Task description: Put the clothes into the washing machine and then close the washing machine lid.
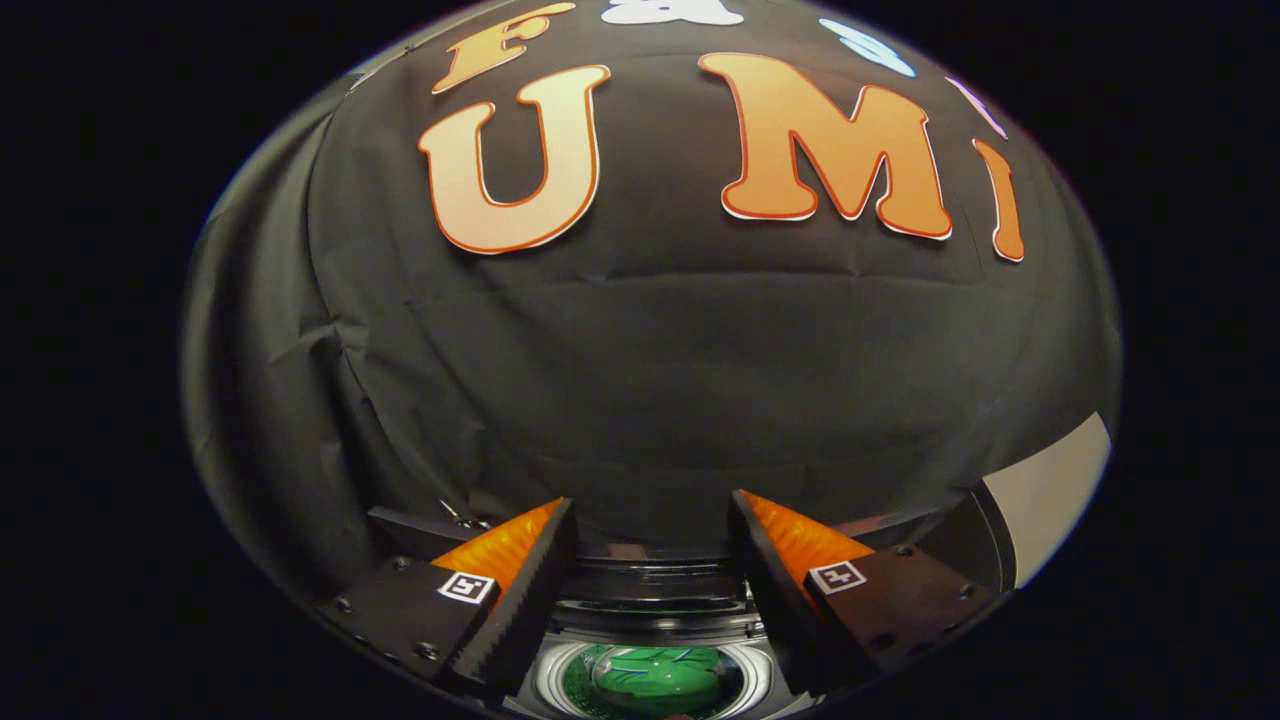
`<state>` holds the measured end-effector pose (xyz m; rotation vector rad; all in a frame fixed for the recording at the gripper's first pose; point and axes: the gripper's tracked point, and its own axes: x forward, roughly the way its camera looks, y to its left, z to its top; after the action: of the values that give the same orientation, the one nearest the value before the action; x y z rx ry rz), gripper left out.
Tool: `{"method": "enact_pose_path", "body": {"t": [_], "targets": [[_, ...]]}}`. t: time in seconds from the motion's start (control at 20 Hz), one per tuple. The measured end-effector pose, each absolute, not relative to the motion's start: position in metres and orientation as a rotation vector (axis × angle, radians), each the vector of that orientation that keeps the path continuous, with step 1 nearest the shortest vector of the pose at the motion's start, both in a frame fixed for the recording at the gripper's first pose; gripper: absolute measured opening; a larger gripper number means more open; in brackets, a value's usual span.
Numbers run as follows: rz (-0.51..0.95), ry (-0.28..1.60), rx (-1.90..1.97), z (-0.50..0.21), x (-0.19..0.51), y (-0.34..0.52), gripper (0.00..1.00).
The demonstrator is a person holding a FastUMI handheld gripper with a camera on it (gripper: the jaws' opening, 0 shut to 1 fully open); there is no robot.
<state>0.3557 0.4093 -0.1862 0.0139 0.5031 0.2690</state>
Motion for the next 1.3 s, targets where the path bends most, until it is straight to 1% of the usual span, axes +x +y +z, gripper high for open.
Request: {"method": "enact_pose_path", "body": {"t": [0.35, 0.8, 1.3], "targets": [[0.234, 0.493, -0.008, -0.186, 0.335, 0.406, 0.99], [0.231, 0.459, -0.011, -0.188, 0.289, 0.397, 1.0], [0.221, 0.428, -0.01, -0.193, 0.261, 0.392, 0.99]]}}
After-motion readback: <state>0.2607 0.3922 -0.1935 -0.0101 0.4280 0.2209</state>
